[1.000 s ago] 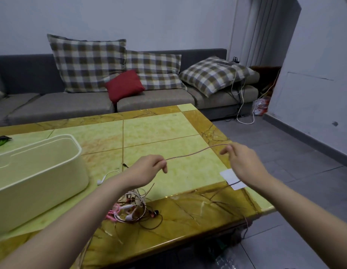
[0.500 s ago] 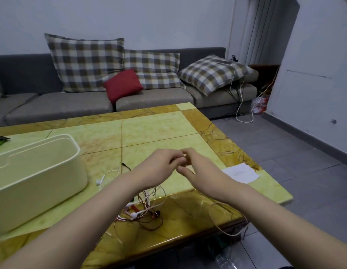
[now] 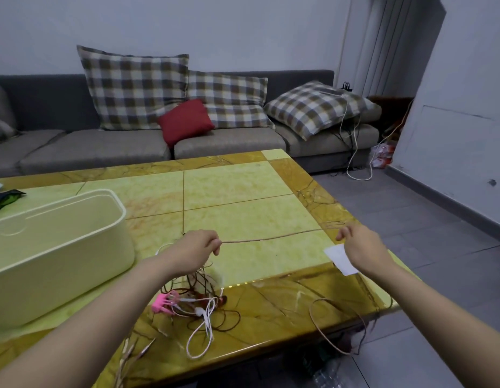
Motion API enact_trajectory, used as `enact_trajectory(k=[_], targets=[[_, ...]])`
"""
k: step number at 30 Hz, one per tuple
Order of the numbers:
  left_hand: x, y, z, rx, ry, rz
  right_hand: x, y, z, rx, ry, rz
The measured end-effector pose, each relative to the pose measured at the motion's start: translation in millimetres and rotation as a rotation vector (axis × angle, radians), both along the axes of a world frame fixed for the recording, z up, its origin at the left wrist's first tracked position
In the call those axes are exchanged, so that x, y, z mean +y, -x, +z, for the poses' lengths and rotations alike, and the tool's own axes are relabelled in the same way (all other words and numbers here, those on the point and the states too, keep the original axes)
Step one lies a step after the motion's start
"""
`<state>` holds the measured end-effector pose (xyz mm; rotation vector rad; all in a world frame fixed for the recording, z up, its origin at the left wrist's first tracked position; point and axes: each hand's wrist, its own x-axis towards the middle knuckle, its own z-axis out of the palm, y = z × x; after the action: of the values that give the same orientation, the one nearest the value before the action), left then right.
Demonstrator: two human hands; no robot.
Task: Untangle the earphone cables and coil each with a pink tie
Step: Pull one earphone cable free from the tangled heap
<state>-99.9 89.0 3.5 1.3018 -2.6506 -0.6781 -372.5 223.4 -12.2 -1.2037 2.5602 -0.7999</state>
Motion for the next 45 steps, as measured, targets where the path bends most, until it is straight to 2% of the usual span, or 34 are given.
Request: enact_trajectory(k=[5, 7, 10, 13, 18, 21, 27, 29, 32, 36, 39, 42, 45], targets=[[4.9, 10.0, 10.6, 0.059, 0.034, -0.05, 0.3, -7.7, -8.6, 0.112, -0.281, 0.089], [10.3, 18.8, 16.0, 0.088, 0.051, -0.099, -2.6, -31.3, -1.9, 0.094, -0.208, 0.208], [21.5, 33.0, 20.9, 0.142, 0.049, -0.182, -6.9, -80.7, 18.8, -0.005, 0.022, 0.453], [29.1, 40.6, 21.5, 0.208, 0.012, -0.228, -17.3, -111.5, 29.8, -0.12, 0.082, 0.572], [30.4, 27.2, 14.9, 0.149, -0.085, -0.213, -33.7, -103.0, 30.7, -0.012, 0.161, 0.404], [23.7, 13.1, 8.0, 0.049, -0.101, -0.175, -38.4, -78.1, 24.8, 0.025, 0.096, 0.313], [23.5, 15.6, 0.5, -0.034, -0.094, -0.205, -34.5, -60.9, 3.9, 0.032, -0.007, 0.204], [22.3, 17.9, -0.3, -0.025, -0.072, -0.195, -29.7, -65.6, 6.2, 0.071, -0.03, 0.23], [22.4, 19.5, 3.1, 0.028, -0.046, -0.179, -19.5, -83.9, 16.9, 0.194, -0.025, 0.419], [32.3, 29.2, 7.9, 0.109, 0.007, -0.211, -18.5, -122.0, 22.6, 0.099, -0.025, 0.64], [34.3, 26.7, 7.4, 0.202, -0.011, -0.188, -25.3, -120.8, 19.8, 0.012, 0.0, 0.613], [32.1, 15.8, 4.6, 0.251, -0.098, -0.156, -26.2, -115.1, 15.6, 0.107, 0.019, 0.575], [27.6, 8.3, -3.2, 0.183, -0.108, -0.145, -25.5, -116.3, 19.8, 0.21, 0.053, 0.51]])
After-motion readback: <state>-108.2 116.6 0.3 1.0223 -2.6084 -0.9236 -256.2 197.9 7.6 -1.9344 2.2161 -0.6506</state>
